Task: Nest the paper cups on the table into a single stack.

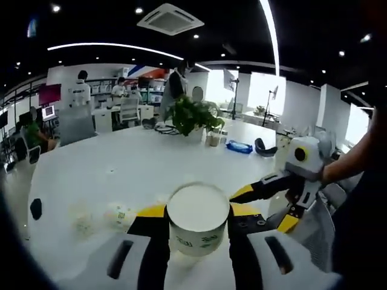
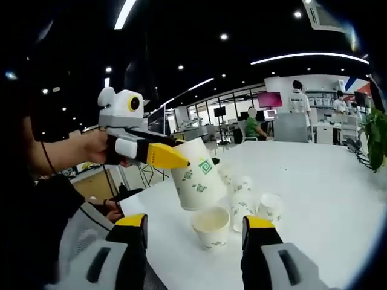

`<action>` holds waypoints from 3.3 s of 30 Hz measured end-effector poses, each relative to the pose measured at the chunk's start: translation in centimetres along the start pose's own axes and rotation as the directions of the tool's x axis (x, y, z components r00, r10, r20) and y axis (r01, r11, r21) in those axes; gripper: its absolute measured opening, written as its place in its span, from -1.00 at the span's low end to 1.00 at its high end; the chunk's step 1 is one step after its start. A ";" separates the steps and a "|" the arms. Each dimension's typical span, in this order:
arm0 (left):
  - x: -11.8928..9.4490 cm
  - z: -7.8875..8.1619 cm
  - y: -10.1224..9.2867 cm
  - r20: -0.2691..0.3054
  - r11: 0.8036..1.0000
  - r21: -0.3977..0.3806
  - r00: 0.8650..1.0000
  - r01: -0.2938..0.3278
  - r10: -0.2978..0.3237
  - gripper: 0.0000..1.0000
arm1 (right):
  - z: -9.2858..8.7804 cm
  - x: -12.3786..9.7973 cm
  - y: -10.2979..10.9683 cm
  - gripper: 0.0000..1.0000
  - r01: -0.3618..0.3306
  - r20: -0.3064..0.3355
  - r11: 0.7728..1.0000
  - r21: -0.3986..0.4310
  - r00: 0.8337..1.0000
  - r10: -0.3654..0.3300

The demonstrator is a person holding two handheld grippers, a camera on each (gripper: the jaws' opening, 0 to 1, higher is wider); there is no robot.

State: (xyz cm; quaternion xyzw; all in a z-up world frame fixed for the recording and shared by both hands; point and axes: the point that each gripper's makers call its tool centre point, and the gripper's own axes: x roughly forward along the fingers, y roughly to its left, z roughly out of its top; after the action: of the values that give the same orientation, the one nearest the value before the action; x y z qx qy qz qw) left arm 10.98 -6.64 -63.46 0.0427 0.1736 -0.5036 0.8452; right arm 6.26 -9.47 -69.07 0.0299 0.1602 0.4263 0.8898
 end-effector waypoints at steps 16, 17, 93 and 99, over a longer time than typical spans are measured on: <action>0.6 -0.6 -3.5 -0.028 0.983 0.064 0.985 0.169 -0.168 -0.28 | -0.7 0.3 1.7 0.03 -0.072 -0.023 0.996 0.049 0.997 0.073; 0.6 -0.6 -3.5 -0.025 0.983 0.065 0.985 0.173 -0.172 -0.28 | -0.8 0.3 1.7 0.02 -0.071 -0.029 0.996 0.053 0.997 0.072; -2.6 -7.7 -2.2 -0.068 0.989 0.047 0.989 0.138 -0.135 0.04 | 4.8 0.5 1.1 -1.00 -0.170 0.070 0.979 0.114 0.984 0.163; -3.0 -7.3 -1.9 -0.040 0.993 0.042 0.993 0.109 -0.108 0.19 | 4.2 1.2 1.2 -1.00 -0.175 0.026 0.981 0.078 0.984 0.174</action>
State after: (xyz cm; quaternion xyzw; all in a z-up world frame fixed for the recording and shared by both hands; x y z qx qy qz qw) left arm 6.20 -3.25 -69.04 0.0614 0.1804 -0.5516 0.8121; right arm 7.41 -7.44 -65.16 0.0834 0.1653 0.4955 0.8486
